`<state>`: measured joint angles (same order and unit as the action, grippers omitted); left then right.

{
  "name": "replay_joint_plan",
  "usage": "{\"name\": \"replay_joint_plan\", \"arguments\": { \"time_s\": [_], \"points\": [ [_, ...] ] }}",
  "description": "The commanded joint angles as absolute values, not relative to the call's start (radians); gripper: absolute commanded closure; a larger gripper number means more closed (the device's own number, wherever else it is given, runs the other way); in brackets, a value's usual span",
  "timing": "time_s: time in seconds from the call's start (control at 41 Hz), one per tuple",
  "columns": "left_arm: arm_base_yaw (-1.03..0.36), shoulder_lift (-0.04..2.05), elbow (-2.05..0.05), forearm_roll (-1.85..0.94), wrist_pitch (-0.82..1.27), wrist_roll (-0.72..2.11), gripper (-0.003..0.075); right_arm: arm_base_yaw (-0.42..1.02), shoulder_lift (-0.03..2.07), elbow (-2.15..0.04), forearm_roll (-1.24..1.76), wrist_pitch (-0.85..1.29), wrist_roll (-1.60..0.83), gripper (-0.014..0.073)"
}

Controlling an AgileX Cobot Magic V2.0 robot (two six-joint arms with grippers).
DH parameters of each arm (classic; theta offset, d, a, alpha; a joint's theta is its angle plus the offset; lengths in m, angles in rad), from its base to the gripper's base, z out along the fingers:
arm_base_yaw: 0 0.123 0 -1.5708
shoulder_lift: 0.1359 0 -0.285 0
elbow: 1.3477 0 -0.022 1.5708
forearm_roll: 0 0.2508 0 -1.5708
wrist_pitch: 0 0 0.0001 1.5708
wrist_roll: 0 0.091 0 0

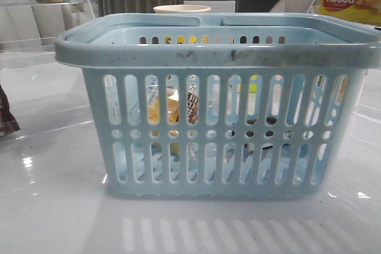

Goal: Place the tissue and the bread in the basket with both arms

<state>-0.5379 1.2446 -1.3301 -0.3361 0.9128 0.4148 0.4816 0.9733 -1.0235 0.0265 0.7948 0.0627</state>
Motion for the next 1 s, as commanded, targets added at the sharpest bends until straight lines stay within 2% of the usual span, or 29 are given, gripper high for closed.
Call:
{"name": "replay_joint_plan", "arguments": {
  "time_s": [0.0, 0.244, 0.366, 0.512, 0.878, 0.976],
  "points": [
    [-0.546, 1.146, -1.285, -0.372, 0.872, 0.411, 0.0222, 0.481, 0.956, -1.048, 0.018, 0.731, 0.055, 0.0020],
    [-0.546, 0.977, -1.073, -0.334, 0.872, 0.408, 0.0225, 0.480, 0.956, -1.048, 0.017, 0.743, 0.055, 0.0020],
    [-0.546, 0.913, -1.001, -0.230, 0.872, 0.317, 0.0265, 0.480, 0.956, -1.048, -0.009, 0.789, 0.055, 0.0020],
    [-0.546, 0.862, -0.975, -0.067, 0.872, 0.167, 0.0320, 0.480, 0.945, -1.048, -0.027, 0.824, 0.056, 0.0020],
    [-0.546, 0.820, -0.974, -0.006, 0.868, 0.090, 0.0320, 0.478, 0.724, -0.863, -0.030, 0.741, 0.056, 0.0022],
    [-0.546, 0.820, -0.974, -0.006, 0.860, 0.090, 0.0329, 0.478, 0.670, -0.829, -0.030, 0.748, 0.056, 0.0084]
  ]
}}
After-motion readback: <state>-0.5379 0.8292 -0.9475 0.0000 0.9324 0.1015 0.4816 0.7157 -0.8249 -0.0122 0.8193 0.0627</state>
